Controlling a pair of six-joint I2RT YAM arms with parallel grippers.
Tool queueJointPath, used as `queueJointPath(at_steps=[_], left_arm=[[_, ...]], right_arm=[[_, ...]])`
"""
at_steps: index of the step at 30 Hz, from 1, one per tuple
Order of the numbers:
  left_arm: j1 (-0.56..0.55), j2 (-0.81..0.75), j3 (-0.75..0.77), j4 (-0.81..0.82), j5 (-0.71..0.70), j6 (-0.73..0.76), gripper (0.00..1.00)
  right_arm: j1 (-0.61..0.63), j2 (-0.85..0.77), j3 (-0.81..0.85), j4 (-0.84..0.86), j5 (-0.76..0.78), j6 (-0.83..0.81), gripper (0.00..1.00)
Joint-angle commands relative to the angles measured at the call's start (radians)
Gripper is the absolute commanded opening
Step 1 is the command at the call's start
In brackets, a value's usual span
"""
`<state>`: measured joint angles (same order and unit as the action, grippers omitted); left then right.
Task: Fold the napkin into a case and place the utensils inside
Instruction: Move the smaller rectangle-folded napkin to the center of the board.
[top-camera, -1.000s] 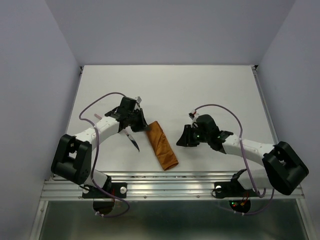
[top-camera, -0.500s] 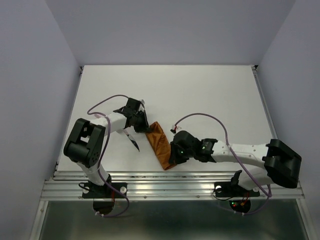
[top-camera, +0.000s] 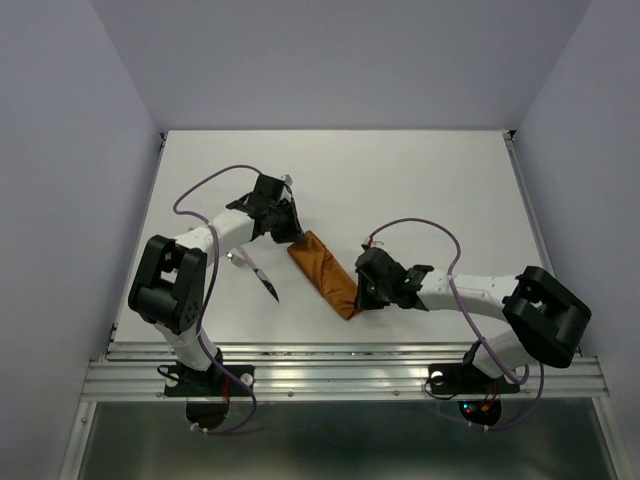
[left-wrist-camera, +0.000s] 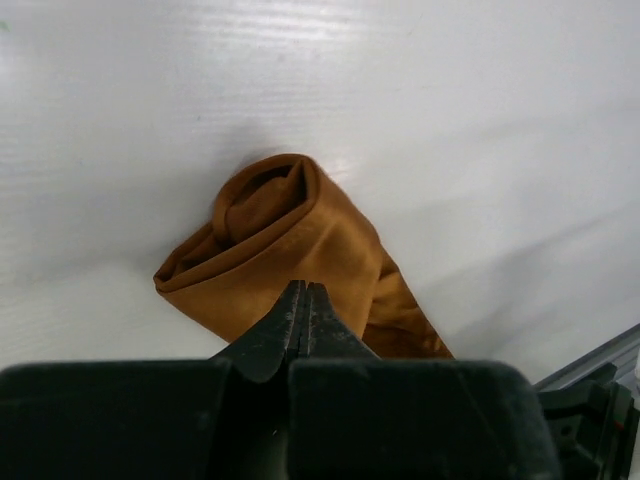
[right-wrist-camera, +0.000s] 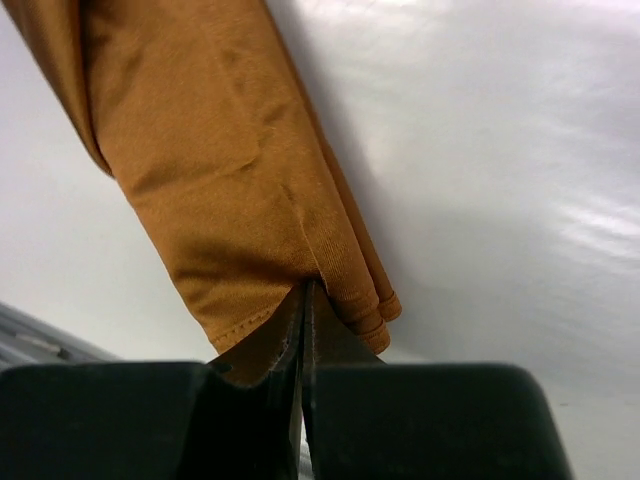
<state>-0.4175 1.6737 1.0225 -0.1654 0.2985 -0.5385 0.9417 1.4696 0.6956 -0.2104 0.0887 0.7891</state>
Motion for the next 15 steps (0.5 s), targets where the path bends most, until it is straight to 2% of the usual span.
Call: queueJointPath(at_steps=[1, 7, 8, 10, 15], left_arm=[[-0.003, -0.009, 0.128, -0.057, -0.045, 0.043, 0.03], [-0.007, 0.007, 0.229, -0.097, -0.047, 0.055, 0.04], [-0.009, 0.029, 0.235, -0.100, -0.047, 0.051, 0.00], [-0.015, 0.061, 0.241, -0.105, -0.038, 0.048, 0.00], [-0.024, 0.135, 0.226, -0.063, -0.028, 0.041, 0.00]], right_arm=[[-0.114, -0.012, -0.028, -0.029, 0.074, -0.112, 0.02], [-0.164, -0.008, 0.048, -0.069, 0.117, -0.226, 0.05], [-0.164, -0.014, 0.080, -0.082, 0.115, -0.235, 0.11], [-0.164, -0.031, 0.105, -0.087, 0.106, -0.241, 0.15], [-0.164, -0.057, 0.142, -0.109, 0.100, -0.251, 0.16]])
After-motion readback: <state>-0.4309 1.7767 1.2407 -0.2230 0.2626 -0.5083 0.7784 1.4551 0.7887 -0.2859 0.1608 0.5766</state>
